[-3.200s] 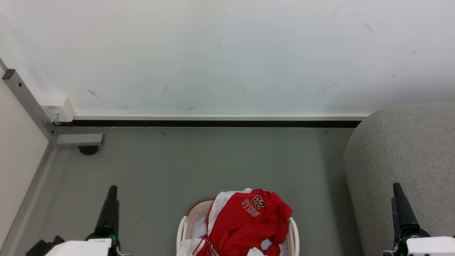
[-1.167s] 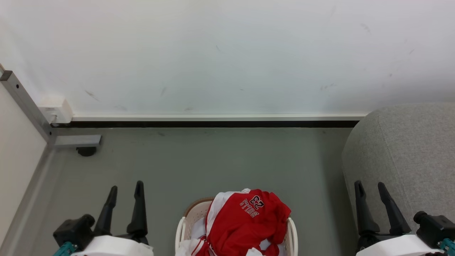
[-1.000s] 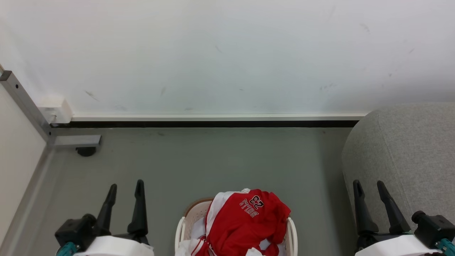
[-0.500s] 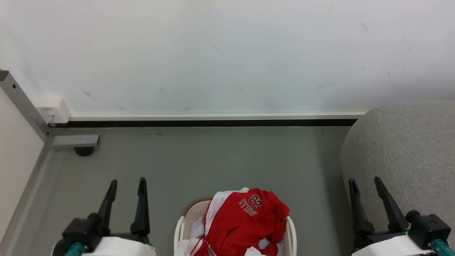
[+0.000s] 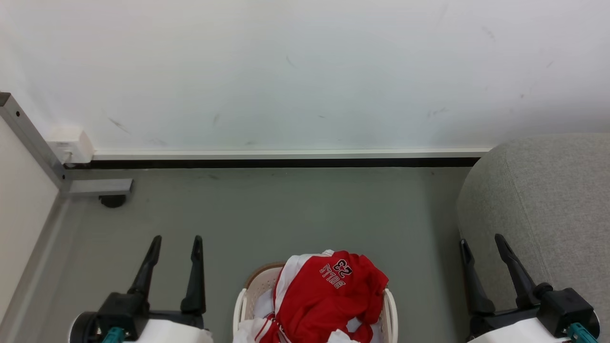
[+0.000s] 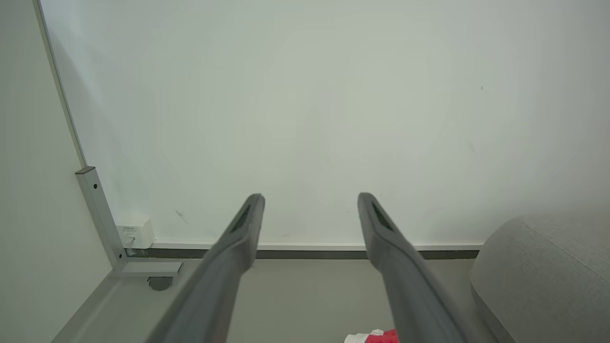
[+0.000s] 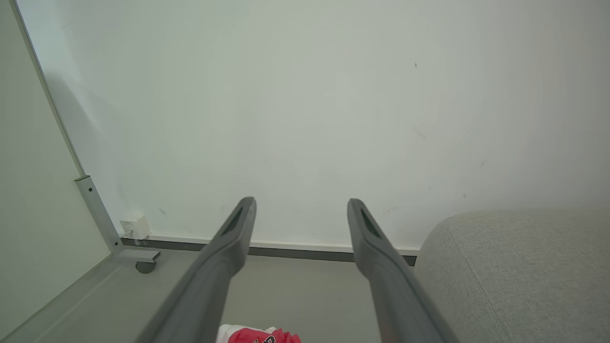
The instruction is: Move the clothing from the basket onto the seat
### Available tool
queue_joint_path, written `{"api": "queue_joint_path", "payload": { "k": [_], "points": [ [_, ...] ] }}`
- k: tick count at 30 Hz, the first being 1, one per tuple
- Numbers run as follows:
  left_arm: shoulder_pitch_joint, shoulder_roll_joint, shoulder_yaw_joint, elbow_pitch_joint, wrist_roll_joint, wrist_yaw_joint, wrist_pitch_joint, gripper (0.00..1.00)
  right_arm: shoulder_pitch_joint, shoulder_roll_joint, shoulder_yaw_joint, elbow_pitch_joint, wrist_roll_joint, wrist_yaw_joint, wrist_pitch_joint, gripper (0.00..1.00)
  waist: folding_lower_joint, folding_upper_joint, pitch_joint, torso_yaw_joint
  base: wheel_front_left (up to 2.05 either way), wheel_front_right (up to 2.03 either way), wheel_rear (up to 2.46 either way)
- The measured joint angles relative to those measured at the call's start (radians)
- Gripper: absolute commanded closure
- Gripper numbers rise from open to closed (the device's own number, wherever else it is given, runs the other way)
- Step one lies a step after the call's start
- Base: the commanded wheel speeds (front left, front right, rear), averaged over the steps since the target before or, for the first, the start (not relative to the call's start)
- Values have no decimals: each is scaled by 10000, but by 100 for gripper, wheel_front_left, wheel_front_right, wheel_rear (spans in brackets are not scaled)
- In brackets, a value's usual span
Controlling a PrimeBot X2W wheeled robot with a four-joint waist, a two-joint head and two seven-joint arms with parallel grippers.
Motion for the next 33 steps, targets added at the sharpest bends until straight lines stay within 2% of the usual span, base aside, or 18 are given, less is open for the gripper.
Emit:
{"api": "queue_joint_path", "payload": {
  "k": [9, 33],
  "points": [
    [0, -21, 21, -35, 481, -4, -159, 0, -12, 4, 27, -33, -497, 0, -165, 0, 0, 0, 14, -26, 0, 0, 0],
    [-1, -36, 117, 63, 477, -134, -159, 0, -21, 10, 40, -29, -451, 0, -167, 0, 0, 0, 5, -62, 0, 0, 0]
  ]
}}
